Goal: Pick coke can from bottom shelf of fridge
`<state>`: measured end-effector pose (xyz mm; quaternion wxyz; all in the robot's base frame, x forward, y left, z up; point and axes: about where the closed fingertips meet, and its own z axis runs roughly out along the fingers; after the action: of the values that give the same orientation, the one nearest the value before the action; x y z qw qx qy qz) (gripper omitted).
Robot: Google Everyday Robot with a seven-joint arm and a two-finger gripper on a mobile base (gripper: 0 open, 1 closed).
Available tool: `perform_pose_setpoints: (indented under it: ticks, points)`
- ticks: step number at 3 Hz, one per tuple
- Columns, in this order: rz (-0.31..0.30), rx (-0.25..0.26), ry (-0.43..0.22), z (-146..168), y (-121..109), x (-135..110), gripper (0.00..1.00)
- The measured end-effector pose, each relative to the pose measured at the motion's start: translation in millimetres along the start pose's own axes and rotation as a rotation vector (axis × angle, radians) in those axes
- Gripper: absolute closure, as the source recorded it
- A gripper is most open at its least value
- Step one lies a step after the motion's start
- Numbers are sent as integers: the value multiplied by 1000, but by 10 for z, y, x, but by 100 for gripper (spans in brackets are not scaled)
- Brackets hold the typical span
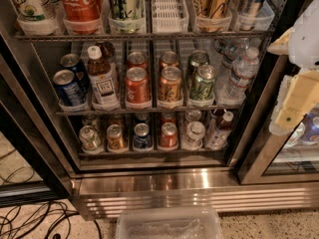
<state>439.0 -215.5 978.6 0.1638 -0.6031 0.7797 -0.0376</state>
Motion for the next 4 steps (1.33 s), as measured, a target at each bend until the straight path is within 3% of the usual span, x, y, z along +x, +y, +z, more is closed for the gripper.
perform_pose_setpoints:
  ticks: [1,2,4]
  points:
    - [0,0,0,1,1,0,0]
    - [17,-54,-6,324,177,87,0]
    - [50,-252,-30,1491,988,441,0]
